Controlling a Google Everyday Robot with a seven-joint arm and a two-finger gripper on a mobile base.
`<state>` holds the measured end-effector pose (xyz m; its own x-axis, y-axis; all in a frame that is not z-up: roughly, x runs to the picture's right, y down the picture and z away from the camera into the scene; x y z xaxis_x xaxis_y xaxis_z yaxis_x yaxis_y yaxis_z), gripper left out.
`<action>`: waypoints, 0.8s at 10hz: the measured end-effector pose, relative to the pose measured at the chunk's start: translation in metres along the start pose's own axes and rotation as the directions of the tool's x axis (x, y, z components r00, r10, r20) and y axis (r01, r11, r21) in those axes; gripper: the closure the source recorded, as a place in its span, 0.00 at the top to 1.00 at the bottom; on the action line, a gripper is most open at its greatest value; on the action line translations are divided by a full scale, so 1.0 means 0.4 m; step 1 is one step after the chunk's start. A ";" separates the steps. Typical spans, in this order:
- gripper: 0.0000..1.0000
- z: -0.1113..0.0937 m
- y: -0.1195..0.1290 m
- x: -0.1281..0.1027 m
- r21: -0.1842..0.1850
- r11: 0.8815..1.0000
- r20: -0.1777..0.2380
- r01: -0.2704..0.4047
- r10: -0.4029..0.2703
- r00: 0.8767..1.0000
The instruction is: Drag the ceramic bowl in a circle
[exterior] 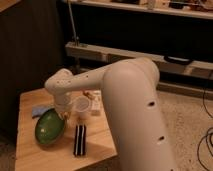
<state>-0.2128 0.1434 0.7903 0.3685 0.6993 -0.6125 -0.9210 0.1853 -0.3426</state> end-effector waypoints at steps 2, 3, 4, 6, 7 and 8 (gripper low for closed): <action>0.00 0.004 -0.072 0.036 0.011 0.999 -0.005 -0.038 0.038 0.999; 0.00 0.019 -0.106 0.061 0.017 0.999 -0.015 -0.050 0.050 0.999; 0.00 0.028 -0.132 0.078 0.023 0.998 -0.023 -0.053 0.053 0.998; 0.00 0.036 -0.150 0.111 0.020 1.000 -0.051 -0.011 0.012 0.999; 0.00 0.039 -0.140 0.125 0.015 1.000 -0.064 0.016 -0.015 0.998; 0.00 0.044 -0.115 0.152 0.003 0.998 -0.084 0.059 -0.059 0.995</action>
<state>-0.1503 0.1897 0.7813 0.4312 0.6267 -0.6491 -0.8980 0.2282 -0.3762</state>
